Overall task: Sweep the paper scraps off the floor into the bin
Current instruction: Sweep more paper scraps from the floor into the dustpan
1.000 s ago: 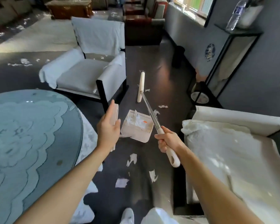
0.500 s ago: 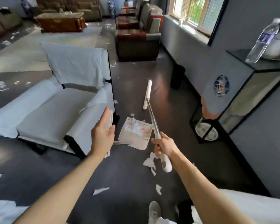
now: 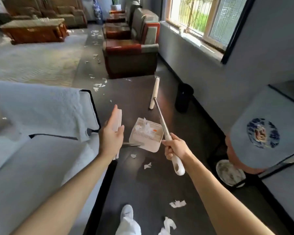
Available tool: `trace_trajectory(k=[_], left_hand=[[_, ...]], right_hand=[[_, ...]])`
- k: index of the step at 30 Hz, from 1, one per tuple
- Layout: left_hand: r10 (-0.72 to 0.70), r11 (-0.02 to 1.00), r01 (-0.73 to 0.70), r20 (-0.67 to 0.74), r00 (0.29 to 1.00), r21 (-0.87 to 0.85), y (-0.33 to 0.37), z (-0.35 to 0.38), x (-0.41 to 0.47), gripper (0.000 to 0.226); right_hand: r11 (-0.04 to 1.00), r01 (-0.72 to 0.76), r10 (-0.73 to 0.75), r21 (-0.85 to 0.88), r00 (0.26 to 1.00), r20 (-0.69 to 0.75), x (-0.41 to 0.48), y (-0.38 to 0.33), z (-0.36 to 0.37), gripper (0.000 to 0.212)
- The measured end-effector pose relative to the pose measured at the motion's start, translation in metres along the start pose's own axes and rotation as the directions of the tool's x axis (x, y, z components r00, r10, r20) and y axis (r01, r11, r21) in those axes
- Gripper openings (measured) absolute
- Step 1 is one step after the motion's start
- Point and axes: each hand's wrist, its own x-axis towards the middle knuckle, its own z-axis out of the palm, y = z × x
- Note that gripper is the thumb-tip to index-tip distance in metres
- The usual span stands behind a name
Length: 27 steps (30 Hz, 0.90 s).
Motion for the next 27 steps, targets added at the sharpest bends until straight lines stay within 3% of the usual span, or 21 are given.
trace_trajectory(k=[10, 16, 27], left_hand=[[0.079, 0.994, -0.067, 0.140, 0.987, -0.089, -0.077, 0.094, 0.313, 0.073], [0.125, 0.992, -0.121, 0.119, 0.985, -0.039, -0.115, 0.151, 0.472, 0.071], [0.142, 0.982, -0.099, 0.283, 0.949, -0.158, -0.177, 0.241, 0.712, 0.070]], right_hand=[[0.999, 0.038, -0.033, 0.031, 0.987, -0.159, 0.221, -0.170, 0.088, 0.032], [0.996, 0.070, -0.060, 0.049, 0.979, -0.193, 0.362, -0.258, 0.116, 0.031], [0.983, 0.078, -0.027, 0.164, 0.956, -0.293, 0.538, -0.355, 0.169, 0.029]])
